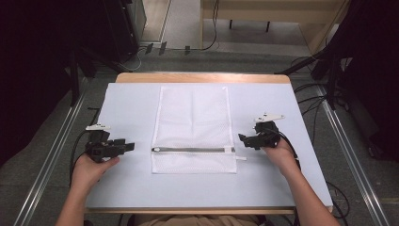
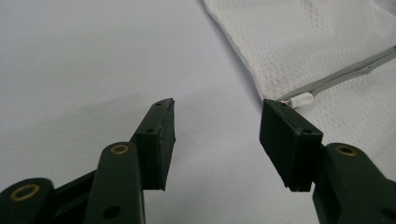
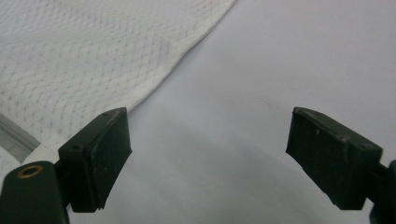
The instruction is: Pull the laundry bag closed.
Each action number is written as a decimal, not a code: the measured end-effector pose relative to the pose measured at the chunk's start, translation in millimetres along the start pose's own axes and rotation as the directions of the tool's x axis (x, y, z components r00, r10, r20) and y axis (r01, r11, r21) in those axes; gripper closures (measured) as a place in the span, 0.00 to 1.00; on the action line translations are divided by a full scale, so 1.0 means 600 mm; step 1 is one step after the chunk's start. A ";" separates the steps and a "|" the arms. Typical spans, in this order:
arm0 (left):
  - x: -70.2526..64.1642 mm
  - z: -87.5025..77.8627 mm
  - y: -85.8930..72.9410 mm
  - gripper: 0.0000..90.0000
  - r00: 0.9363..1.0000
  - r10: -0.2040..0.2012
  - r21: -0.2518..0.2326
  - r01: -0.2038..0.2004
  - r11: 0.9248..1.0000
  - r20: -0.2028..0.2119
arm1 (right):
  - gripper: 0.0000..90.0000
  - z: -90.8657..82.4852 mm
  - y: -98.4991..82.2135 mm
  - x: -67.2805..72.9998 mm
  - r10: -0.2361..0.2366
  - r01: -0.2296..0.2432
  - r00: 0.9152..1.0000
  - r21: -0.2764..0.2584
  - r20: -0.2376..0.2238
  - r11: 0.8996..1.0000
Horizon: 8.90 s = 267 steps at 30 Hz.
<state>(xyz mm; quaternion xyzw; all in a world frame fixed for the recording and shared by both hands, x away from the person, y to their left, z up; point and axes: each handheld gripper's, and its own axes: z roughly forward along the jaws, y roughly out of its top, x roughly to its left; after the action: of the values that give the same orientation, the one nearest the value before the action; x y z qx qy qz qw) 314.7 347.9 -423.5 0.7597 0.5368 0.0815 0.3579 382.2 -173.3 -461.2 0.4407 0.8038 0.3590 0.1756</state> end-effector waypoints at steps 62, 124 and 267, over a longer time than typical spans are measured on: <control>-0.012 0.024 0.028 0.42 0.997 0.035 0.025 -0.037 0.999 0.072 | 0.36 -0.015 0.015 0.035 -0.022 0.028 0.995 0.061 -0.093 0.998; -0.027 0.005 0.007 0.44 0.993 0.074 0.024 -0.077 0.997 0.097 | 0.55 0.025 0.101 0.227 -0.199 0.225 0.930 0.050 -0.308 0.973; -0.059 0.075 0.025 0.97 0.945 0.149 0.156 -0.201 0.967 0.292 | 0.98 0.128 0.186 0.390 -0.225 0.301 0.759 0.024 -0.611 0.953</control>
<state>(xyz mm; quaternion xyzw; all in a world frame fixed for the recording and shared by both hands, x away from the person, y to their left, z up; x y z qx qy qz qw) 334.4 294.2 -437.9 0.8382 0.4164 -0.0443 0.3495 364.3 94.0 -423.9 0.1962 0.8915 0.4028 -0.0666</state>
